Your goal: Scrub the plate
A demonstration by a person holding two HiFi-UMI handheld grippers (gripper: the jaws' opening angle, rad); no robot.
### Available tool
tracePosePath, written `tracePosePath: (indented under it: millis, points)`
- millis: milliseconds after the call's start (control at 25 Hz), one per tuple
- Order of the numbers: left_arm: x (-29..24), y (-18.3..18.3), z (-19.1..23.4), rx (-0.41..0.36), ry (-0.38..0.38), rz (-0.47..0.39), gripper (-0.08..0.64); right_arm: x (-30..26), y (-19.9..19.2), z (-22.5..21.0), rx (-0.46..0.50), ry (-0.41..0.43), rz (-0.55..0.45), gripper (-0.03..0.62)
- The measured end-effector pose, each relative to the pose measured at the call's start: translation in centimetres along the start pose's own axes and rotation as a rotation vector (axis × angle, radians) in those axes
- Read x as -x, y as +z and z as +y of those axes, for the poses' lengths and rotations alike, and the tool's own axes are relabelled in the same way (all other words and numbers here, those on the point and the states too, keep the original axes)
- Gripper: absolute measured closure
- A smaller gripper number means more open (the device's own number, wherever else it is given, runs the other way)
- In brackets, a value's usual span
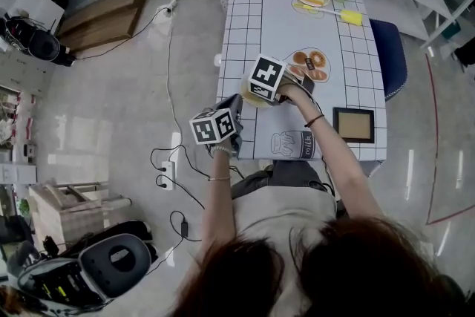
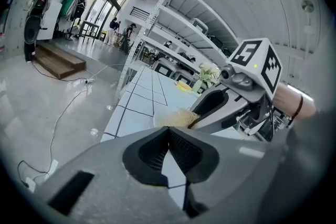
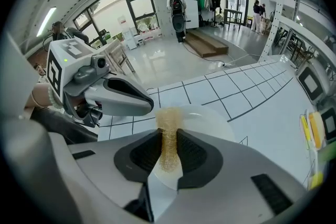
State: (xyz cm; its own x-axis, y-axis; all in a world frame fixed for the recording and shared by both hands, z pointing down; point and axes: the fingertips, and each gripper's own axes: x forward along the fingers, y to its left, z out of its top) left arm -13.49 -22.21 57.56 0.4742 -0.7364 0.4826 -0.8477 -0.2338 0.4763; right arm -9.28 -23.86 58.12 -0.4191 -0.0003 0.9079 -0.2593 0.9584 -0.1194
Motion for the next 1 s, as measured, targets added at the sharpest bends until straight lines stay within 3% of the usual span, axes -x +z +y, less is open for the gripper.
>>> tracePosePath:
  millis: [1000]
  points:
    - [-1.6, 1.7, 0.8, -0.001, -0.012, -0.005, 0.549, -0.3, 1.9, -2.8, -0.012, -0.051, -0.029, 0.512]
